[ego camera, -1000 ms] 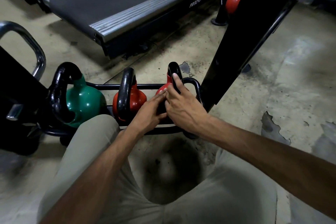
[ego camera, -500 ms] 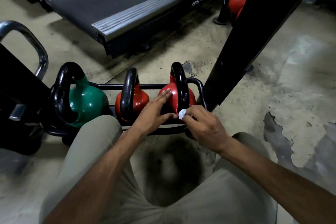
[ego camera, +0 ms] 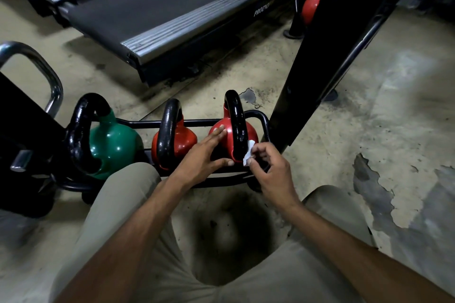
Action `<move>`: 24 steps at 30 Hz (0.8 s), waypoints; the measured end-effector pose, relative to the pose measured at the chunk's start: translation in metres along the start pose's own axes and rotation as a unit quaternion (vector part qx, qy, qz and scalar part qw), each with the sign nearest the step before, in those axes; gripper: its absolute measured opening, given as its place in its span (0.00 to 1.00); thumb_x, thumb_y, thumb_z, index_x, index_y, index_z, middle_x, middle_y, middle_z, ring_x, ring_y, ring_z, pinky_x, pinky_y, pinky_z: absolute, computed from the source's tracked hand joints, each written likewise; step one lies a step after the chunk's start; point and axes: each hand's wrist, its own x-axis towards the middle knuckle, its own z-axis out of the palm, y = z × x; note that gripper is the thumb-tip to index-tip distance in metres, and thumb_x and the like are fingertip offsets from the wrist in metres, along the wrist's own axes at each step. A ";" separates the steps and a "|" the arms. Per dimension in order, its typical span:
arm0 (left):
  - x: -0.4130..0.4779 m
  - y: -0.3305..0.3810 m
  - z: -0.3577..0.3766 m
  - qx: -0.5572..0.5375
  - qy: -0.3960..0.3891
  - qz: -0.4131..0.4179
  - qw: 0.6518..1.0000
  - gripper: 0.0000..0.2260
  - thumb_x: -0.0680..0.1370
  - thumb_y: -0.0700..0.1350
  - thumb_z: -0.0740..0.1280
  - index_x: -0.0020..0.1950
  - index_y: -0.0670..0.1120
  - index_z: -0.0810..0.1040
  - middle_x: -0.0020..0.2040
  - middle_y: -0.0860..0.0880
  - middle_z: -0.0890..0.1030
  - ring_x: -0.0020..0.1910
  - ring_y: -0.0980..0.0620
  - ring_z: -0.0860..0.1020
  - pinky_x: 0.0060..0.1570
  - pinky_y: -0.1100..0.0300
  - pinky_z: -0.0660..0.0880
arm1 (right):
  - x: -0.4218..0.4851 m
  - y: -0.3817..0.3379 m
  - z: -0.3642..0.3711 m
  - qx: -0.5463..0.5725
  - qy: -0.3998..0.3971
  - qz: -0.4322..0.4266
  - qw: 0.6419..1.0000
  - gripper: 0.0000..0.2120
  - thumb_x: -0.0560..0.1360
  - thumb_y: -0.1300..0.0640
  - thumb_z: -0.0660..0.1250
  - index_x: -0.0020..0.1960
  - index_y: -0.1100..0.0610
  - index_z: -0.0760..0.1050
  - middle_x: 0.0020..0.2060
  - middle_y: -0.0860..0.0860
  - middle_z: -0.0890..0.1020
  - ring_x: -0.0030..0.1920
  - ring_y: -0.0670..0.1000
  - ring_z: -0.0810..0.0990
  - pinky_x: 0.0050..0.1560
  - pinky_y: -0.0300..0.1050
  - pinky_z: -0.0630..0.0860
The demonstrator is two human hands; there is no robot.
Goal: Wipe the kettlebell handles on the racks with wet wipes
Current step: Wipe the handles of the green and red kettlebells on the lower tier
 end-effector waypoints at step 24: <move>0.015 0.010 -0.018 0.115 -0.101 -0.028 0.988 0.44 0.75 0.57 0.76 0.84 0.49 0.56 0.85 0.55 0.50 0.82 0.55 0.53 0.79 0.59 0.56 | 0.117 -0.071 0.013 0.332 -0.044 0.335 0.881 0.18 0.77 0.69 0.56 0.40 0.66 0.83 0.34 0.61 0.84 0.27 0.53 0.80 0.29 0.40 0.76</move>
